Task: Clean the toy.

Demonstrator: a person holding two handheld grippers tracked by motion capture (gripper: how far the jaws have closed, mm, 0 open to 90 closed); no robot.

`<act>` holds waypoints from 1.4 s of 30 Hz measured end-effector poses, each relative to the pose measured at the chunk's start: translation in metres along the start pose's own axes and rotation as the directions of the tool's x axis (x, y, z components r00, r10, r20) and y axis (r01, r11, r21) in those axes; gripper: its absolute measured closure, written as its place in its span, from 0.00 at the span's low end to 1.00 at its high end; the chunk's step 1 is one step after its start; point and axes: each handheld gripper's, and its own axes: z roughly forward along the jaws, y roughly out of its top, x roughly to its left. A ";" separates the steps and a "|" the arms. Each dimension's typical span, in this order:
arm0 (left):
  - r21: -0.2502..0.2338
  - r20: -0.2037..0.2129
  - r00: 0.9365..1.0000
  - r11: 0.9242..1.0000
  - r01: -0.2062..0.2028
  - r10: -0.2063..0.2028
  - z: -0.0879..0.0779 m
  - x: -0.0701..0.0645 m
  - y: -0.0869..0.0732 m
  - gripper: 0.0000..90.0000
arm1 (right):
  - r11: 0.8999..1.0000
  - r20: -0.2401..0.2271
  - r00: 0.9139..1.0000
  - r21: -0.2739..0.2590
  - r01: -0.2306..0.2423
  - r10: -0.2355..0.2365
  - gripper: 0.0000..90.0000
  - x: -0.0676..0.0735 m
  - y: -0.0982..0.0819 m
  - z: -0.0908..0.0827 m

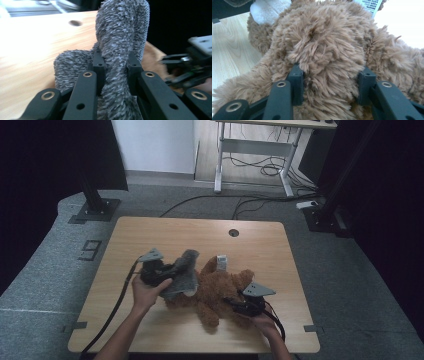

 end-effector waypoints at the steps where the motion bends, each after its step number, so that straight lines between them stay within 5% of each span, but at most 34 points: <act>1: 0.017 -0.002 1.000 1.000 -0.016 0.016 0.007 -0.005 0.003 0.84 | 1.000 -0.001 1.000 0.000 0.000 0.000 0.59 0.000 0.000 0.000; 3: 0.072 -0.019 0.999 0.996 -0.044 0.045 0.025 -0.012 0.006 0.84 | 1.000 -0.001 1.000 -0.001 0.001 -0.001 0.59 0.000 0.000 0.000; 8: 0.183 -0.085 0.995 0.982 -0.043 0.060 0.055 -0.004 -0.011 0.83 | 1.000 -0.001 1.000 0.002 0.010 -0.010 0.59 0.001 0.000 0.000; 14: 0.131 -0.086 0.996 0.991 0.002 0.010 0.038 0.012 -0.022 0.83 | 1.000 0.004 1.000 0.004 0.021 -0.021 0.59 0.004 0.000 0.001; 21: 0.070 -0.134 0.989 0.995 0.074 -0.064 0.010 0.038 -0.038 0.83 | 1.000 0.004 1.000 0.002 0.021 -0.021 0.59 0.004 0.000 0.001; 24: 0.064 -0.192 0.975 0.990 0.122 -0.108 -0.002 0.058 -0.048 0.83 | 1.000 0.005 1.000 -0.001 0.008 -0.008 0.58 0.003 0.000 0.001; 30: 0.074 -0.214 0.962 0.979 0.188 -0.169 -0.009 0.076 -0.076 0.84 | 1.000 0.005 1.000 -0.008 0.007 -0.007 0.55 0.003 0.000 0.001; 37: 0.138 -0.225 0.956 0.965 0.224 -0.190 -0.005 0.084 -0.101 0.84 | 1.000 0.008 1.000 -0.012 0.001 -0.001 0.41 0.002 0.000 -0.004; 42: 0.141 -0.223 0.956 0.964 0.226 -0.192 -0.001 0.084 -0.105 0.84 | 0.999 0.021 0.999 -0.020 -0.044 0.045 0.31 -0.001 -0.004 -0.012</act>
